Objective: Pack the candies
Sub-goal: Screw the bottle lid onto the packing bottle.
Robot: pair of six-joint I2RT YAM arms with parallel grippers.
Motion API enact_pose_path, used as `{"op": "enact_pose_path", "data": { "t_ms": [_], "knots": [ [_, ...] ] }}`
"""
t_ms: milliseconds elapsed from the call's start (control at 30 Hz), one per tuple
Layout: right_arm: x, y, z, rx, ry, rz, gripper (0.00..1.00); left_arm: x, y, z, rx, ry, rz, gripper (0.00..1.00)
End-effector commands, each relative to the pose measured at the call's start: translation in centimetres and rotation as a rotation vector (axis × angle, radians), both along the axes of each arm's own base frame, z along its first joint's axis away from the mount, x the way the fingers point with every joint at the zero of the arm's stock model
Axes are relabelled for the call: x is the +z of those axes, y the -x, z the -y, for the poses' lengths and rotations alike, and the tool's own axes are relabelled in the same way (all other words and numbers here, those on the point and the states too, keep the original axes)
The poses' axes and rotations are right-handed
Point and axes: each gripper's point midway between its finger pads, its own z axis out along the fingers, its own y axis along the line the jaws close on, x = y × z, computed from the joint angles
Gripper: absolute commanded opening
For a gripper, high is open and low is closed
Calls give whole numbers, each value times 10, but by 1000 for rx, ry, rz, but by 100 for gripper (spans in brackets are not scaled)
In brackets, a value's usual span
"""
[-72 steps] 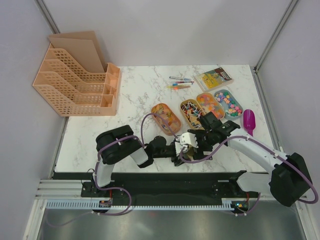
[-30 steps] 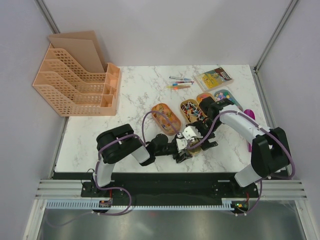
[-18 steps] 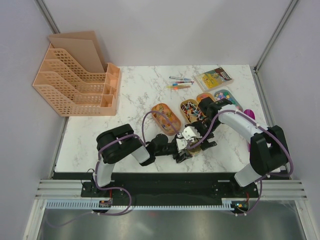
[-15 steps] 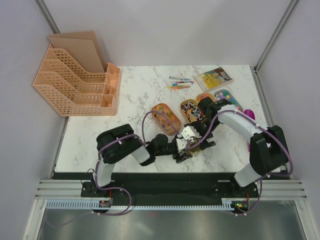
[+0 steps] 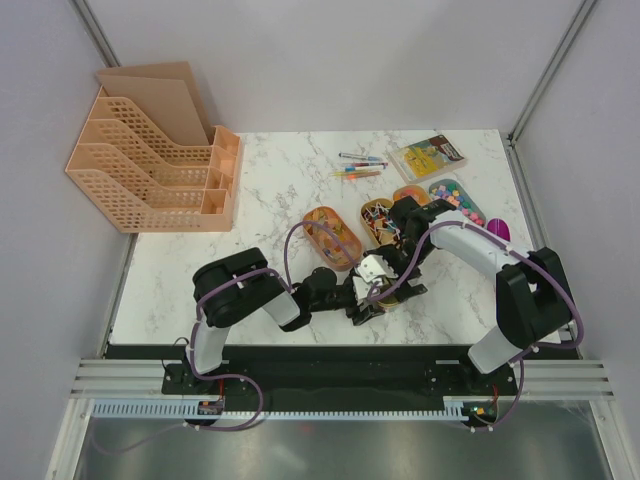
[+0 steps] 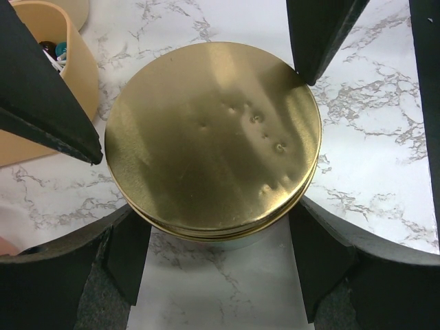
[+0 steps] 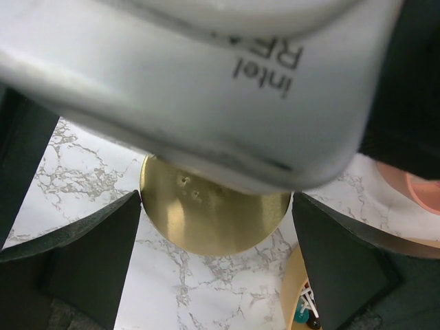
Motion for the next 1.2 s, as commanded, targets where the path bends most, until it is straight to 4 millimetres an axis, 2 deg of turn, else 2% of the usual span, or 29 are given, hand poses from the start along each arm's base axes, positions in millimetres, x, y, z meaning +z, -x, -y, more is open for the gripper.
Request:
{"op": "enact_pose_path", "data": {
  "t_ms": [0, 233, 367, 567, 967, 1167],
  "knots": [
    [-3, 11, -7, 7, -33, -52, 98, -104, 10, -71, 96, -390, -126, 8],
    [-7, 7, -6, -20, -18, -41, 98, -105, 11, -72, 95, -394, -129, 8],
    [-10, 5, -6, -56, -11, -41, 87, -105, 11, -72, 95, -393, -130, 8],
    [-19, 13, 2, -114, 15, -43, 72, -105, 12, -72, 95, -395, -135, 7],
    [-46, 42, 33, -296, 141, -95, 67, -103, 11, -71, 93, -388, -126, 4],
    [-58, 47, 42, -384, 208, -130, 66, -103, 12, -71, 87, -387, -122, 4]
  ]
}}
